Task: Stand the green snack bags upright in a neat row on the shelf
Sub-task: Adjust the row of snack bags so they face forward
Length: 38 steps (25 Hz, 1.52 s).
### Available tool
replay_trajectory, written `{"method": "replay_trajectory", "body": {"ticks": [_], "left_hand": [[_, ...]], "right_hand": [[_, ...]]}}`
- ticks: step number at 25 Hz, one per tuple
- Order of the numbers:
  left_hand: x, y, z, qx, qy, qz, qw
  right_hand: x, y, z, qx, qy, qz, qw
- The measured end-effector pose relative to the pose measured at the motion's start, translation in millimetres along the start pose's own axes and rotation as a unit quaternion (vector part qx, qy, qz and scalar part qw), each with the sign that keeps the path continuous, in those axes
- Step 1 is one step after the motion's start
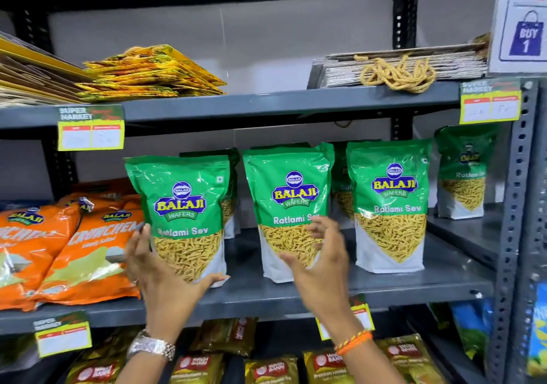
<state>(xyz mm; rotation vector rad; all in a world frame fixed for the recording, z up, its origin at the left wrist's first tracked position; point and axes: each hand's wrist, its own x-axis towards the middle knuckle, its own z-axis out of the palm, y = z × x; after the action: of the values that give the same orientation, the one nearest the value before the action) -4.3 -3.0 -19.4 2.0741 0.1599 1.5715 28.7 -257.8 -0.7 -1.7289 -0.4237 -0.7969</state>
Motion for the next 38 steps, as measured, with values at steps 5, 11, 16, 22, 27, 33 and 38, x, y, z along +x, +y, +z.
{"method": "replay_trajectory", "body": {"ticks": [5, 11, 16, 22, 27, 33, 38], "left_hand": [[30.2, -61.7, -13.5, -0.001, -0.151, -0.017, 0.988], [39.5, -64.4, -12.9, -0.068, -0.227, -0.048, 0.97], [39.7, -64.4, -5.5, -0.075, -0.208, -0.075, 0.972], [43.7, -65.9, -1.7, -0.069, -0.205, -0.081, 0.973], [42.5, -67.8, -0.8, -0.076, -0.203, -0.084, 0.973], [42.8, -70.3, 1.1, -0.068, -0.203, -0.091, 0.973], [44.2, -70.8, 1.8, -0.055, -0.207, -0.102, 0.972]], "right_hand": [[-9.6, -28.8, 103.3, -0.023, -0.29, 0.031, 0.956], [7.6, -24.0, 148.1, -0.037, -0.294, 0.131, 0.946], [9.8, -12.1, 158.8, -0.014, -0.28, 0.129, 0.951], [11.9, -12.1, 160.8, -0.007, -0.281, 0.14, 0.949], [12.6, -14.1, 164.2, -0.03, -0.287, 0.139, 0.947], [12.8, -15.4, 164.0, -0.028, -0.294, 0.144, 0.945], [12.9, -17.1, 165.0, -0.04, -0.303, 0.14, 0.942]]}}
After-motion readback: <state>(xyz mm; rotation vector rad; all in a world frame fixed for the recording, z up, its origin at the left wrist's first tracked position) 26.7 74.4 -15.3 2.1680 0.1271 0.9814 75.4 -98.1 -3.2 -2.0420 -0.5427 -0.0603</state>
